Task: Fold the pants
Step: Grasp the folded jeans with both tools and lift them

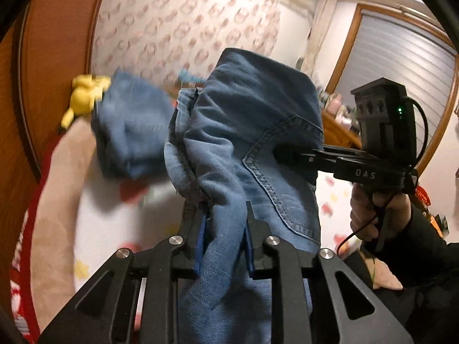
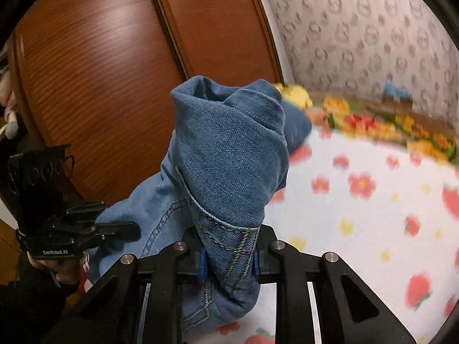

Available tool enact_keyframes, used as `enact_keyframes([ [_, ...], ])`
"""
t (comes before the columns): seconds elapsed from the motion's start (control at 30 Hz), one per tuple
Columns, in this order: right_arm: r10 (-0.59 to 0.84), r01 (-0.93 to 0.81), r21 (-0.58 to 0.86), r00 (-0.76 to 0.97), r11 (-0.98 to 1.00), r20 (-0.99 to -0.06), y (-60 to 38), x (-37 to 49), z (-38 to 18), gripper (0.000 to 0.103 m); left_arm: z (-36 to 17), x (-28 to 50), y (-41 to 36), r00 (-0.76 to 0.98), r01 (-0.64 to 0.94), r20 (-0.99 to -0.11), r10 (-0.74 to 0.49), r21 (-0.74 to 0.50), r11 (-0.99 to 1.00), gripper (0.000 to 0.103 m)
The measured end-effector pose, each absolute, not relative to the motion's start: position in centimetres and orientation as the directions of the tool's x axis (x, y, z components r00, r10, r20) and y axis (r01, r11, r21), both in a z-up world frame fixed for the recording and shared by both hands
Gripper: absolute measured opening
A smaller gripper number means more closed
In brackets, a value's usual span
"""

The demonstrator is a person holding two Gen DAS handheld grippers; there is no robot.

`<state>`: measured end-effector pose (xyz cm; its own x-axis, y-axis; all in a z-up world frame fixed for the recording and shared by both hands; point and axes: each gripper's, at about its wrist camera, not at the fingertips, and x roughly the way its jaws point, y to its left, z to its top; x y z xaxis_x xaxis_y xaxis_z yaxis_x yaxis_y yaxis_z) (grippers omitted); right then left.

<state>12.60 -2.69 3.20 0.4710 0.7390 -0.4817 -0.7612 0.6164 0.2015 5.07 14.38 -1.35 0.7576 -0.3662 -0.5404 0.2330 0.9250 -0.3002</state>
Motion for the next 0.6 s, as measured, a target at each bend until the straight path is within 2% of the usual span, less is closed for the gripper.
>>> enact_keyframes([
  [0.1, 0.754, -0.785, 0.159, 0.485, 0.598, -0.443, -2.2, 13.6, 6.4, 0.023, 1.3, 6.0, 15.2, 0.798, 0.236, -0.494, -0.346, -0.273, 0.933, 0.023],
  [0.23, 0.763, -0.808, 0.101, 0.497, 0.581, -0.414, 0.5, 16.7, 9.5, 0.023, 3.8, 9.1, 17.4, 0.832, 0.193, -0.479, -0.28, -0.223, 0.956, 0.023],
  [0.4, 0.769, -0.816, 0.103, 0.482, 0.568, -0.42, 4.5, 21.8, 10.8, 0.023, 5.1, 13.5, 20.4, 0.845, 0.133, -0.494, -0.204, -0.176, 0.975, 0.023],
  [0.6, 0.757, -0.824, 0.087, 0.466, 0.56, -0.458, 8.9, 28.2, 10.4, 0.024, 3.6, 19.4, 24.0, 0.832, 0.054, -0.537, -0.138, -0.17, 0.984, 0.023],
])
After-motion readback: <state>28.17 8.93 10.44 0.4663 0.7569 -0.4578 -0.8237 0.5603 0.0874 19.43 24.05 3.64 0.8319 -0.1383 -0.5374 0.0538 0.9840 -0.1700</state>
